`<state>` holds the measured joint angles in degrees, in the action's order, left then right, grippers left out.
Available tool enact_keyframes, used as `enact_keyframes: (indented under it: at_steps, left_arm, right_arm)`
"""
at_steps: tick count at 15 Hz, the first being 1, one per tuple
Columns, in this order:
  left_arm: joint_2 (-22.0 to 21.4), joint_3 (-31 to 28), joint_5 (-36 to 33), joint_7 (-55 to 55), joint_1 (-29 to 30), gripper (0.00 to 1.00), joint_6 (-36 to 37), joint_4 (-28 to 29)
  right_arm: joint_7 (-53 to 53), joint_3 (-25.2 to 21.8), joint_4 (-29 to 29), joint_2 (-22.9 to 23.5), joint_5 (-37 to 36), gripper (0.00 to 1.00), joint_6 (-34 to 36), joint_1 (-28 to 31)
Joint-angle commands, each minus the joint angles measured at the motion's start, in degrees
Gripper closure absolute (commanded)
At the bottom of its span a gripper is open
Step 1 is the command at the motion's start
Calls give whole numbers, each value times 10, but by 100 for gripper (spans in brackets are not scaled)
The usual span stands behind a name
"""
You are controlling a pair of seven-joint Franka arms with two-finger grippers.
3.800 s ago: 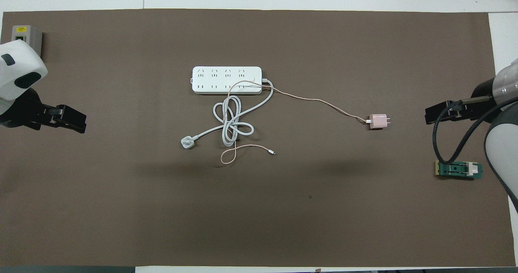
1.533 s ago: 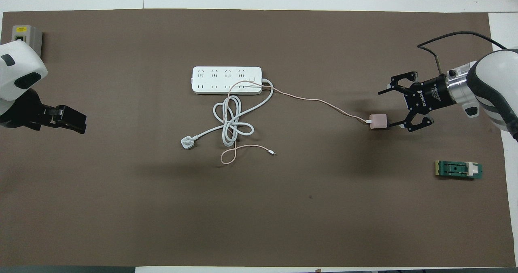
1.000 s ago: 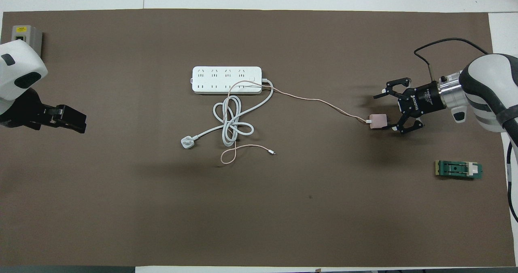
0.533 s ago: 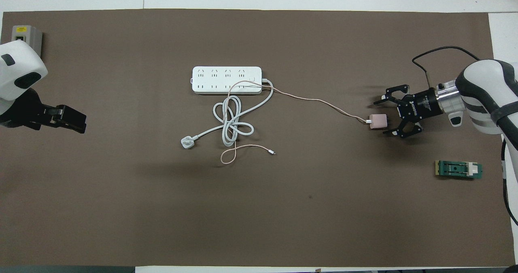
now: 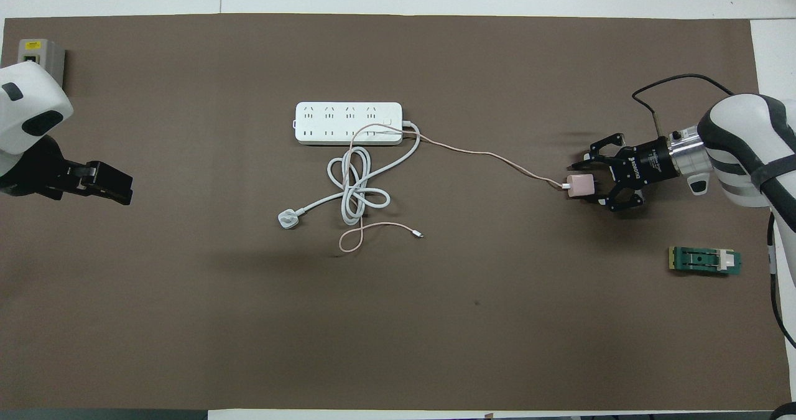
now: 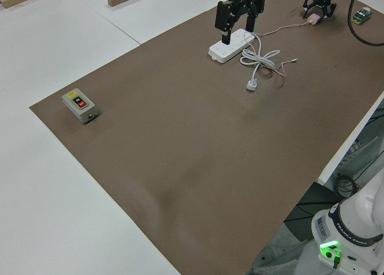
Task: Plug charger into power strip
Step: 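Close the right gripper on the pink charger plug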
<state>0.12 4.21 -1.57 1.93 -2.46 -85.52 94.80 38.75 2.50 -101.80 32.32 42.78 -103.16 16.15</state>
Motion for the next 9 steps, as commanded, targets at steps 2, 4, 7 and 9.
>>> enact_keyframes:
  at_steps: [2, 4, 7, 9]
  left_arm:
    - [-13, 4, -4, 7, 8, 0, -5, 12]
    - [-13, 4, -4, 7, 8, 0, -4, 12]
    - [-13, 4, -4, 7, 8, 0, -4, 11]
    - [-13, 4, -4, 7, 8, 0, -4, 11]
  right_arm:
    - [-13, 5, -5, 8, 9, 100, -20, -2]
    - [-10, 5, 0, 6, 9, 100, -18, -4]
    - [53, 7, 34, -3, 5, 100, -7, -26]
    - [106, 8, 55, -29, 4, 100, 12, -49]
